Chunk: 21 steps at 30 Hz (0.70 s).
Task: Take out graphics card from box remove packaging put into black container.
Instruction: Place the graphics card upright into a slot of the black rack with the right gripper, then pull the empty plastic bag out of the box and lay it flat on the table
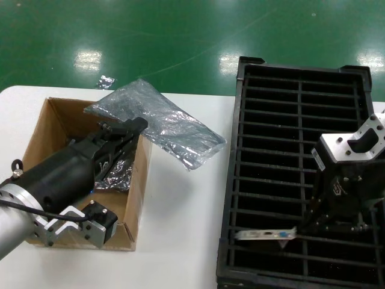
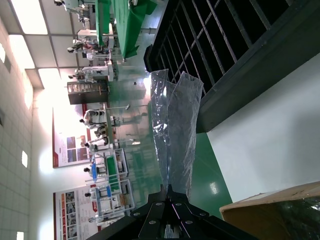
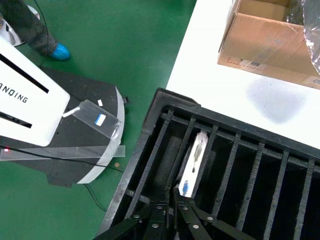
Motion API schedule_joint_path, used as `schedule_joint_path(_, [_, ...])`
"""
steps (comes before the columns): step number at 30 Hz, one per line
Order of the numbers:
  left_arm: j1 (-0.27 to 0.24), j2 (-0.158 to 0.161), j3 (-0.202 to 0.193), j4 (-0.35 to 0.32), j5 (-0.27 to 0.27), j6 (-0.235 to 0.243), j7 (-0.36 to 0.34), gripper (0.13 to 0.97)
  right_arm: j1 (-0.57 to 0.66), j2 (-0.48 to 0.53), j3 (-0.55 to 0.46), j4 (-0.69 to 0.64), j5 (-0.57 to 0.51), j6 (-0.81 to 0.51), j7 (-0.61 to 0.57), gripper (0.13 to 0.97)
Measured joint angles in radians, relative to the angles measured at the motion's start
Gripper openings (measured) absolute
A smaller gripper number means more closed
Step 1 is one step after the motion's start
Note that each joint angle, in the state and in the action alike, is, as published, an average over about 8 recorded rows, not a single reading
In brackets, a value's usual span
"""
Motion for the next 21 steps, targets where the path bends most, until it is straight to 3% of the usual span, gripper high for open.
schedule_joint_path(9, [0.000, 0.000, 0.000, 0.000, 0.000, 0.000, 0.000, 0.139, 0.005, 0.026, 0.000, 0.012, 0.016, 0.000, -0.008, 0.210])
schedule_joint_path(17, [0.000, 0.000, 0.000, 0.000, 0.000, 0.000, 0.000, 0.139, 0.002, 0.115, 0.000, 0.037, 0.074, 0.000, -0.007, 0.347])
schedule_joint_path(21, [0.000, 0.000, 0.000, 0.000, 0.000, 0.000, 0.000, 0.139, 0.002, 0.141, 0.000, 0.040, 0.095, 0.000, -0.010, 0.347])
